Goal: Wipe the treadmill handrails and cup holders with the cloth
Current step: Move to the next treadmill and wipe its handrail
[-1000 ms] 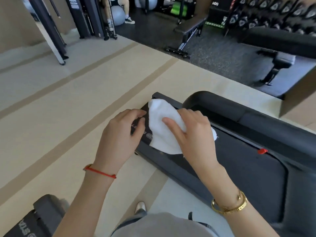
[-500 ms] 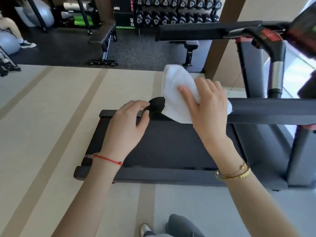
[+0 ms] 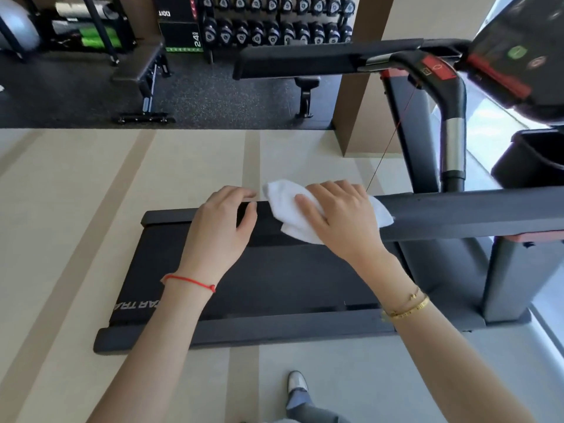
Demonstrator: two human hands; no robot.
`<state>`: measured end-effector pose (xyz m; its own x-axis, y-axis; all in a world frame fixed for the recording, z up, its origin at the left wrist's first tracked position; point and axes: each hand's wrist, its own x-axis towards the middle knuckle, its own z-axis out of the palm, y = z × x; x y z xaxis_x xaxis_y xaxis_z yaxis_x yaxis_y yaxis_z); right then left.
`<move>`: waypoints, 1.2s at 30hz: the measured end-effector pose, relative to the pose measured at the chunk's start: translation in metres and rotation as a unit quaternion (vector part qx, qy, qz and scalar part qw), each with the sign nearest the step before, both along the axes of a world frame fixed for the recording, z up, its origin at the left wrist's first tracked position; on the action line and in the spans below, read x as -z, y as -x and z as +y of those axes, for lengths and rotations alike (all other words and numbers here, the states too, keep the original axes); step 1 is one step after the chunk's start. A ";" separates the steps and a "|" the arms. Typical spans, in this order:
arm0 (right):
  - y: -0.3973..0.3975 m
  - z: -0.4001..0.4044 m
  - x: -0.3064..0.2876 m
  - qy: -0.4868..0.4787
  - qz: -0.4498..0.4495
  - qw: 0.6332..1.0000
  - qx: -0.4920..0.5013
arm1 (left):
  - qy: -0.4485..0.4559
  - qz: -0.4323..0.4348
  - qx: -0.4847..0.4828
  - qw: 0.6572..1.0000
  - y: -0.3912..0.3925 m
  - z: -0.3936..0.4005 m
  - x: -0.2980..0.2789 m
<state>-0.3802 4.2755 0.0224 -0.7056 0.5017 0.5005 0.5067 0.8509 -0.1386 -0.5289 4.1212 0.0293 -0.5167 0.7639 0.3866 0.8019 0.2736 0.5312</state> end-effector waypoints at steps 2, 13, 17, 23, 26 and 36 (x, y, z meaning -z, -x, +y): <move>-0.009 0.010 -0.001 0.005 -0.006 1.000 -0.016 | 0.007 0.001 -0.008 1.000 0.000 0.008 0.004; 0.019 0.007 -0.009 0.002 -0.077 0.996 -0.052 | 0.005 -0.009 -0.065 0.998 -0.001 0.013 0.022; 0.038 -0.006 -0.005 -0.007 -0.078 0.994 -0.076 | -0.002 -0.041 -0.090 0.995 0.002 0.013 0.021; 0.006 0.018 -0.009 -0.004 -0.022 0.999 -0.023 | 0.002 -0.019 -0.050 0.999 0.004 0.012 0.022; -0.010 0.028 -0.015 0.039 0.000 0.998 0.045 | 0.008 -0.017 -0.045 0.999 0.002 0.012 0.020; 0.014 0.010 -0.010 0.032 -0.057 0.998 0.019 | -0.008 -0.012 -0.041 0.999 0.004 0.014 0.019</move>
